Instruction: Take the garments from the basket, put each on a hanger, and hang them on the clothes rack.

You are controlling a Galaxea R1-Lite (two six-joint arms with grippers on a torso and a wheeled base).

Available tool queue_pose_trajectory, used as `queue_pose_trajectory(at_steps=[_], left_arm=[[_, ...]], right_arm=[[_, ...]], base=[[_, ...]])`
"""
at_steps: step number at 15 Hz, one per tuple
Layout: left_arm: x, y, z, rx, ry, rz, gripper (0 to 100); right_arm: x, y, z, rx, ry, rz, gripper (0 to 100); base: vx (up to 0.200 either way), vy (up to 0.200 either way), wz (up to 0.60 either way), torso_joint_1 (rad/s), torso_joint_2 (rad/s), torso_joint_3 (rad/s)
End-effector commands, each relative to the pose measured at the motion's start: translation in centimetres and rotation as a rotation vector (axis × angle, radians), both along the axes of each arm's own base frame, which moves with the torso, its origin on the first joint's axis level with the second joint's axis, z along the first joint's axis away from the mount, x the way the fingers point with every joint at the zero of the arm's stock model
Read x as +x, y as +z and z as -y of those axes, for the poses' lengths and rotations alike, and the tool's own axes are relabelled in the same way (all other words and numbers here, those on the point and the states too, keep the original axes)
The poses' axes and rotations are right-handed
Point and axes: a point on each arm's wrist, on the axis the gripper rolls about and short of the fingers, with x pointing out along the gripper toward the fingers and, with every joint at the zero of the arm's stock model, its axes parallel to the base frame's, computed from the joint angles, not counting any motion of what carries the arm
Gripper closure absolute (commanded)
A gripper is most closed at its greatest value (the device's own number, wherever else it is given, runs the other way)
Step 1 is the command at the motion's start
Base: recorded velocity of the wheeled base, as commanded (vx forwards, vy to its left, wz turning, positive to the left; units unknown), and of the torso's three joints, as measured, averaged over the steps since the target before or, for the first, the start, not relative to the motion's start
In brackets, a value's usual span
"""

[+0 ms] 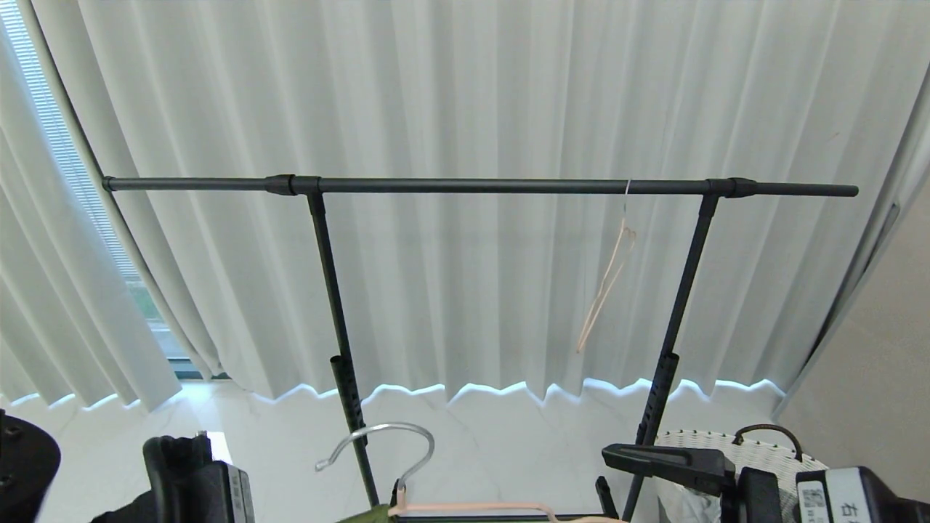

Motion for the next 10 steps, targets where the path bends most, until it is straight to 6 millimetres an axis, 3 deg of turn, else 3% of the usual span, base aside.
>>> queue_pose_trajectory(at_steps=[1, 7, 10], left_arm=[[1.4, 0.2, -0.5, 0.033, 0.141, 0.016, 100], [3.5, 5.2, -0.3, -0.189, 0.33, 0.073, 100], [3.9, 6.7, 0.2, -0.308, 0.305, 0.143, 100]], right_arm=[[0.4, -0.4, -0.2, -0.021, -0.016, -0.009, 0], [1.2, -0.5, -2.2, 0.055, -0.07, -0.247, 0], [2.9, -1.0, -5.3, 0.075, -0.128, -0.37, 0]], base=[[0.0, 0.0, 0.0, 0.0, 0.0, 0.0], [0.0, 0.0, 0.0, 0.0, 0.0, 0.0], [0.0, 0.0, 0.0, 0.0, 0.0, 0.0]])
